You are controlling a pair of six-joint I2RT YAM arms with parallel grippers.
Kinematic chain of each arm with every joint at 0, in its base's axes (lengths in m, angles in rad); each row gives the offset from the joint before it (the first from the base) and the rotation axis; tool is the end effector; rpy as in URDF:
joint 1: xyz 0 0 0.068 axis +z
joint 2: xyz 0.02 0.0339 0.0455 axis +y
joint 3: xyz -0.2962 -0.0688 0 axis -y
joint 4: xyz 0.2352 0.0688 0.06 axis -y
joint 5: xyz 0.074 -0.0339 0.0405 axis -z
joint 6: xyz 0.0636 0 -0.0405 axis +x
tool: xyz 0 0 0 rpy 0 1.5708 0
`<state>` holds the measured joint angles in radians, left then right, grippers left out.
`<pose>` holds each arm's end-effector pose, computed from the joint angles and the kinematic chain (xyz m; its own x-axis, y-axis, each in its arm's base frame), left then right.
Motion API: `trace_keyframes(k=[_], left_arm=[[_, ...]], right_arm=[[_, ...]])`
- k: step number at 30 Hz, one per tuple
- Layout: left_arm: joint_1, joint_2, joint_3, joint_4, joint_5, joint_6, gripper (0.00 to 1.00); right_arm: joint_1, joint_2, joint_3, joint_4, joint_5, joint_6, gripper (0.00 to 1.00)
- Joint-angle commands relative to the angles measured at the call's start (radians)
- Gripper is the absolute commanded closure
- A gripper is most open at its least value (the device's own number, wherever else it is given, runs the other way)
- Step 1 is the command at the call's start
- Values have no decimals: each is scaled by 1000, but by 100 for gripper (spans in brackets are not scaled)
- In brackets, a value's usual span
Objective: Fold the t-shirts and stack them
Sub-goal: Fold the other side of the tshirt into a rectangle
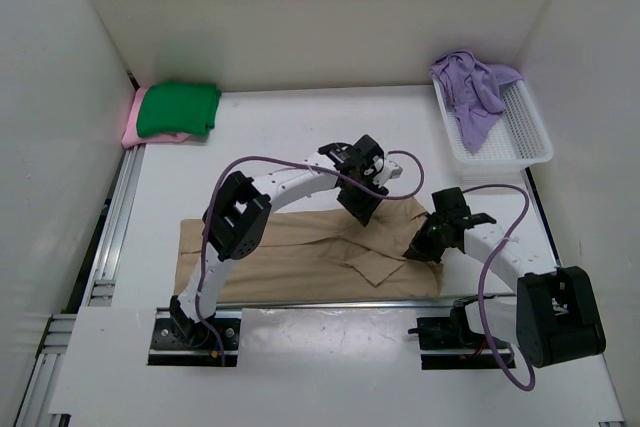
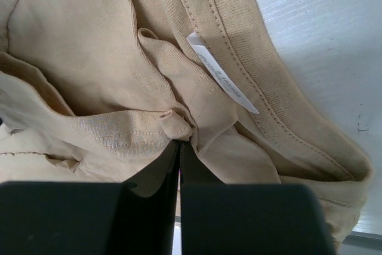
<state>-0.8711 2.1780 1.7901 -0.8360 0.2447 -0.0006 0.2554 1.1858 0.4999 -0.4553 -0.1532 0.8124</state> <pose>0.2945 -0.3737 0.1957 -0.6061 0.7191 -0.3398 0.7949 0.5622 -0.2280 0.1773 0.0563 0.1611 -0.8309 0.5245 -0.1857 0.4246 0.8133 0.3978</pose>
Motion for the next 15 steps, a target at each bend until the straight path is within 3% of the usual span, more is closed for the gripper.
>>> trace_keyframes(k=[1,15], left_arm=[[-16,-5,51,6,36,1,45],[-35,75,91,-3,-105,1,47]], right_arm=[[-1,8,-29,-17,23,-15,100],[-1,8,-11,-35,32,-24,100]])
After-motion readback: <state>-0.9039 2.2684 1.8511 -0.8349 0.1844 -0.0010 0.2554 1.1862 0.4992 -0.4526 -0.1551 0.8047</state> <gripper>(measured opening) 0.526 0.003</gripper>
